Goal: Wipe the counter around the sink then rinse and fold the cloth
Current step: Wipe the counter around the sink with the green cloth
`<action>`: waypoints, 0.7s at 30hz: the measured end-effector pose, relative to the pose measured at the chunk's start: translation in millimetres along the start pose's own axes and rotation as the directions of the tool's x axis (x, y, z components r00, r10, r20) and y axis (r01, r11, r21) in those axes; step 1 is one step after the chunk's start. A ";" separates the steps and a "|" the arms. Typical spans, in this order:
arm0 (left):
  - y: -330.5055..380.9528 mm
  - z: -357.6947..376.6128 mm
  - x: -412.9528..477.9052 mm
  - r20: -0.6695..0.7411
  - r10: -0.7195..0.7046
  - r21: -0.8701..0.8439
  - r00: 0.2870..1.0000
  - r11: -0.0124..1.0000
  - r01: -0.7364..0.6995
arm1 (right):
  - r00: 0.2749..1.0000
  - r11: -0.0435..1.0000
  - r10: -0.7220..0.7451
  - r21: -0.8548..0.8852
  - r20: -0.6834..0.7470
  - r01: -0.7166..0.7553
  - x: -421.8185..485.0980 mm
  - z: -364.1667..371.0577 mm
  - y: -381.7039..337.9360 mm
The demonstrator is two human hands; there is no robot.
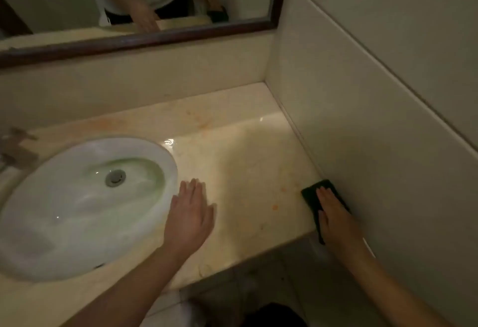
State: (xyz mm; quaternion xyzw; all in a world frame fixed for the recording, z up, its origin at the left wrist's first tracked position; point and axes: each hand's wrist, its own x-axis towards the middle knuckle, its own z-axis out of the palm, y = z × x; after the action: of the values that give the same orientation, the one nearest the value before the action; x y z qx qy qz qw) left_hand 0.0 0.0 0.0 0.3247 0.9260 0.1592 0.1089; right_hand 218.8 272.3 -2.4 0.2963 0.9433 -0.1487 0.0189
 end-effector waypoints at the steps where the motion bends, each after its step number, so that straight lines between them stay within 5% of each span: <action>1: 2.5 9.7 6.7 0.047 -0.030 0.058 0.998 0.998 0.027 | 0.998 0.998 -0.056 -0.034 -0.002 0.056 8.3 6.1 3.0; 5: 1.6 37.2 12.6 0.046 -0.102 0.190 0.994 0.978 0.091 | 0.993 0.993 -0.046 -0.105 0.110 0.057 37.7 22.8 11.3; 10: -0.9 43.1 14.4 0.029 -0.070 0.205 0.997 0.977 0.062 | 0.988 0.971 -0.153 -0.184 0.027 0.155 80.2 17.5 -2.1; 16: -1.0 46.0 13.1 0.029 -0.066 0.204 0.997 0.977 0.059 | 0.998 0.997 0.013 -0.072 -0.060 -0.017 148.7 35.8 -56.9; 19: -1.6 44.3 13.2 0.039 -0.066 0.186 0.997 0.981 0.057 | 0.979 0.978 -0.187 -0.107 -0.085 0.178 94.9 50.1 -105.9; 21: -2.4 43.8 13.4 0.025 -0.058 0.184 0.998 0.981 0.052 | 0.912 0.907 -0.408 -0.098 0.045 0.411 41.0 65.4 -144.0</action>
State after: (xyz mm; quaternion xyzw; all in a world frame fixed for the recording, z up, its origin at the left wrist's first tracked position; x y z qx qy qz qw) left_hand 1.8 16.6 -42.8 0.3099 0.9436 0.0651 0.0971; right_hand 100.3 163.5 -31.2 0.0888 0.9906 -0.1027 0.0141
